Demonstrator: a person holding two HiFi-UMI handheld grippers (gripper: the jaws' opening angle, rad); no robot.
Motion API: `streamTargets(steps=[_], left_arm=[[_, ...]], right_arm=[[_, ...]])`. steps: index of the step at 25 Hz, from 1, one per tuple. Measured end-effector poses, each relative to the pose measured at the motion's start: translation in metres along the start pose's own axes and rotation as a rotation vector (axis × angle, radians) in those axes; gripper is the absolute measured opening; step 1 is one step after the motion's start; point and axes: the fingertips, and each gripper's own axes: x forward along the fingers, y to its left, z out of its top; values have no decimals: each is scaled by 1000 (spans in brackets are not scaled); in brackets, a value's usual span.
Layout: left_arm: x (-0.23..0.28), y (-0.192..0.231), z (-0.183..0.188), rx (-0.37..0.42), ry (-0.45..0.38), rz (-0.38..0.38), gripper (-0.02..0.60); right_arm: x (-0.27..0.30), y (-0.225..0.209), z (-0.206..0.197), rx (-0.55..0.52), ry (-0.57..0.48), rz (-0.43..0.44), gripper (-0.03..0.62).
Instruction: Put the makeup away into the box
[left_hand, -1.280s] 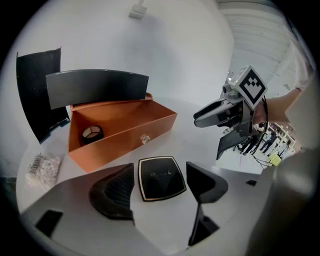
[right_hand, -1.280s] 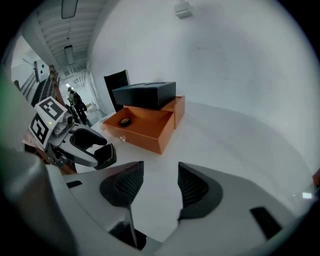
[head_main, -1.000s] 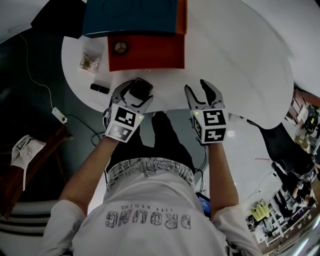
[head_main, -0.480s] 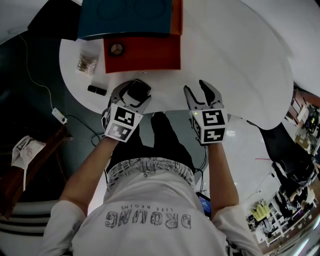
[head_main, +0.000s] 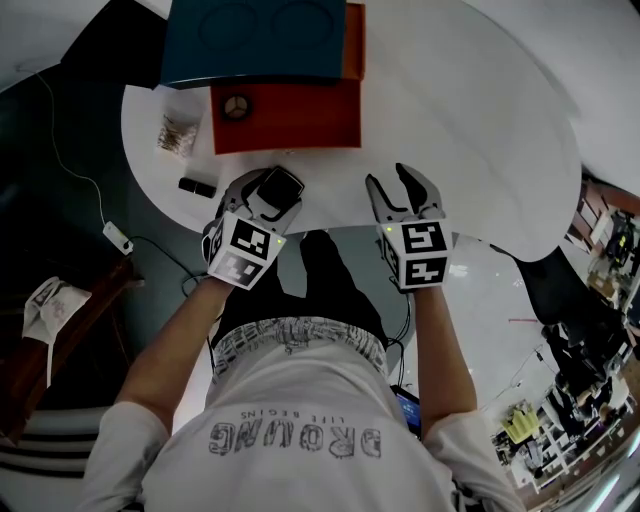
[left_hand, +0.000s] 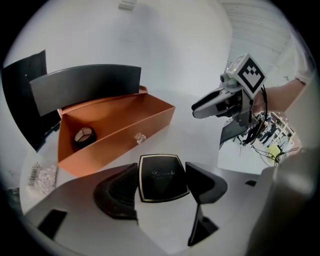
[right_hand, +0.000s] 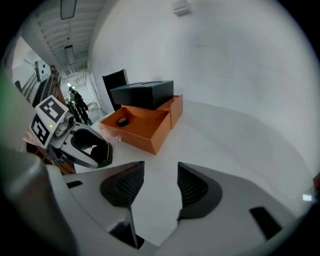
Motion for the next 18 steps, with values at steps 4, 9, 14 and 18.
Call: streamTargets(steps=[4,9,14,18], left_arm=[[0,3,-2,-5,2,-5,328],[-2,6,2,-12,-13,-2,328],[-7,7,12,-23,-36,-9,328],[-9,9,18,-6,-54,-1,328]], right_arm=[[1,1,3,-2,0,-3,221],[2,1,3,1,1,-5,221],[3,3,7,-2,-3,-2,221],[4,2,9,-2,-8,0,221]])
